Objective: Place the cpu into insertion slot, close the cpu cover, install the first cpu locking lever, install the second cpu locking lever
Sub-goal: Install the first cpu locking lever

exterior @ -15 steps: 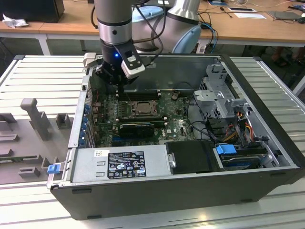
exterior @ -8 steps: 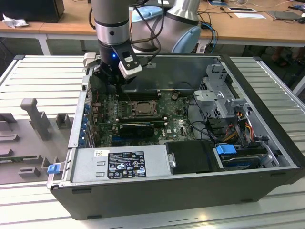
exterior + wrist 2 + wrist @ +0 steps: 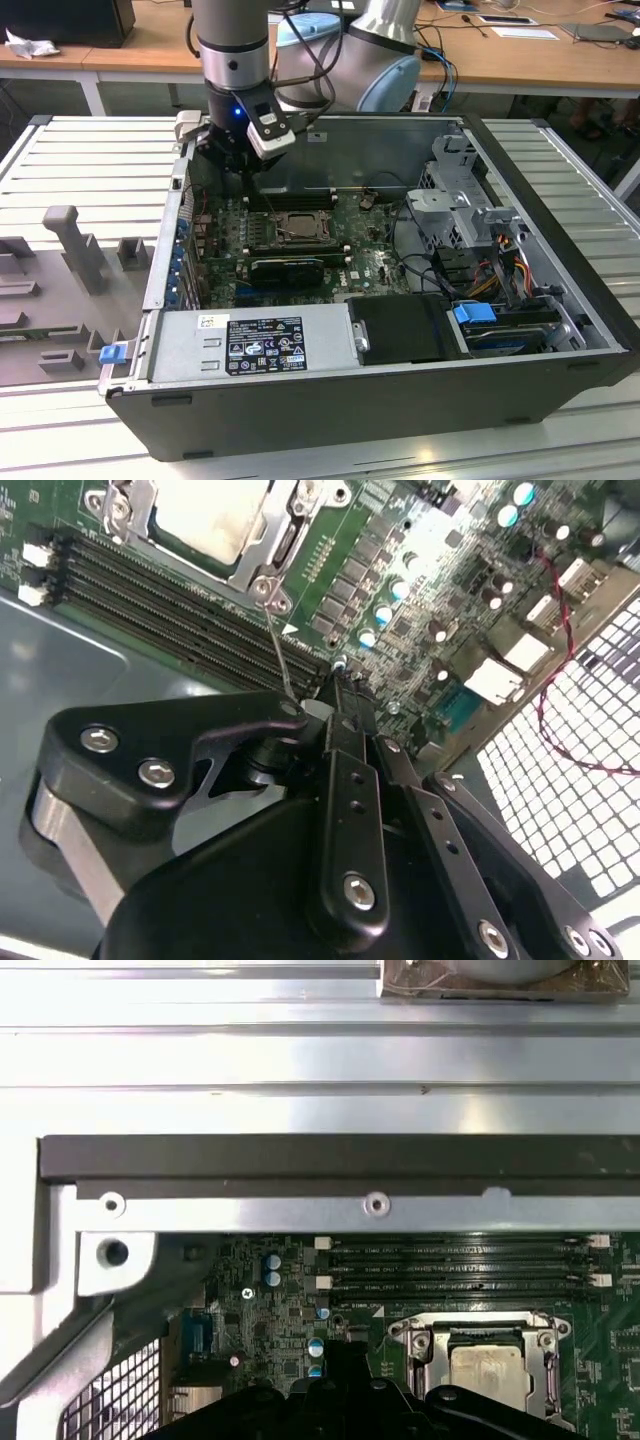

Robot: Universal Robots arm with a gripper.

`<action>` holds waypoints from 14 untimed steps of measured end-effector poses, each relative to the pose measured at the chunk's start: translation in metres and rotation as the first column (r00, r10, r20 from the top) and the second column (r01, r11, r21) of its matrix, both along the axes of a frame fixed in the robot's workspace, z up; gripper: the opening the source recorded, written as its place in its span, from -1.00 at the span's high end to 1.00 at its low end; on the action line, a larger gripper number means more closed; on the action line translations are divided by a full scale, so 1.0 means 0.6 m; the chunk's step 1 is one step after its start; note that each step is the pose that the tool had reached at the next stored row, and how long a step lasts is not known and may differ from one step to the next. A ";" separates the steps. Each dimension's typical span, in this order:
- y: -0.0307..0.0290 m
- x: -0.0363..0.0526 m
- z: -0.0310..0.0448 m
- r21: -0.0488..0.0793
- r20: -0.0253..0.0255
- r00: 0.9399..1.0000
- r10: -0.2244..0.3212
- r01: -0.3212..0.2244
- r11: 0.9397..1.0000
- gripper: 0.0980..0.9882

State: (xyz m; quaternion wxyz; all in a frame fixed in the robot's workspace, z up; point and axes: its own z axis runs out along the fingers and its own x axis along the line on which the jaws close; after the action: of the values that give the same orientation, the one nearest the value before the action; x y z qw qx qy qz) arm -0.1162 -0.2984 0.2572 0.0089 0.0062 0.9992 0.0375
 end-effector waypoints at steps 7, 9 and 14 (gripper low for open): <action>0.0027 0.041 0.000 0.000 0.000 1.000 0.000 0.000 1.000 0.98; 0.0028 0.053 0.000 0.000 0.000 1.000 0.000 0.000 1.000 0.98; 0.0028 0.103 -0.004 0.001 0.000 1.000 0.000 0.000 1.000 0.98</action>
State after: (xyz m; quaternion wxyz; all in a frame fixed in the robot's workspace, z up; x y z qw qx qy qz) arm -0.0546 -0.2967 0.2549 0.0088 0.0062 0.9992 0.0381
